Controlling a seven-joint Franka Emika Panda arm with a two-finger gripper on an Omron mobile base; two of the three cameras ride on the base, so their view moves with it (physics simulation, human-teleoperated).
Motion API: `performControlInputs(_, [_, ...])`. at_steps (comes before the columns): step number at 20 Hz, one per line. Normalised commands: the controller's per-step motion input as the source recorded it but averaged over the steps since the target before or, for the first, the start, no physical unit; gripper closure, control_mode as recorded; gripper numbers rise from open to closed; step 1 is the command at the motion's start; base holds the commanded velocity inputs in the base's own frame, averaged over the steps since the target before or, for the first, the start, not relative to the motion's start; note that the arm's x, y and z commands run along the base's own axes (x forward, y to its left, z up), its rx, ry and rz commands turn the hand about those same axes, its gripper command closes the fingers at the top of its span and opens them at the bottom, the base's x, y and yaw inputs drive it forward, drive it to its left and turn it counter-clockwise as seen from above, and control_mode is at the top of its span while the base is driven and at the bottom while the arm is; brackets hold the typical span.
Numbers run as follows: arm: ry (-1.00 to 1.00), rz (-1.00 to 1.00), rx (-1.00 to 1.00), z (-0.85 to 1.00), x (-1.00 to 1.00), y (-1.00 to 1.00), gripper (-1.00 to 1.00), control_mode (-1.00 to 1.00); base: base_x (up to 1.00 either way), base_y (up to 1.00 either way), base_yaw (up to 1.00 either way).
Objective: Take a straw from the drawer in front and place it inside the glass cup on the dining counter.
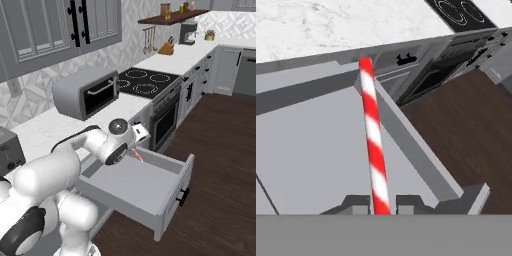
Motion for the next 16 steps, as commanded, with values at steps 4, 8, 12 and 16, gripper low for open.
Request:
performControlInputs(4, [0.08,-0.03,0.13,1.0,-0.09,0.0,1.0,-1.0,0.0,0.0,0.0])
performControlInputs(8, [0.01,-0.01,0.07,0.64,-0.36,0.08,1.0,-1.0,0.0,0.0,0.0])
performControlInputs(12, [-0.04,-0.02,0.0,0.26,-0.5,0.17,1.0,-1.0,0.0,0.0,0.0])
performControlInputs(16, [-0.18,0.0,-0.06,0.04,-0.57,0.2,1.0,-1.0,0.0,0.0,0.0])
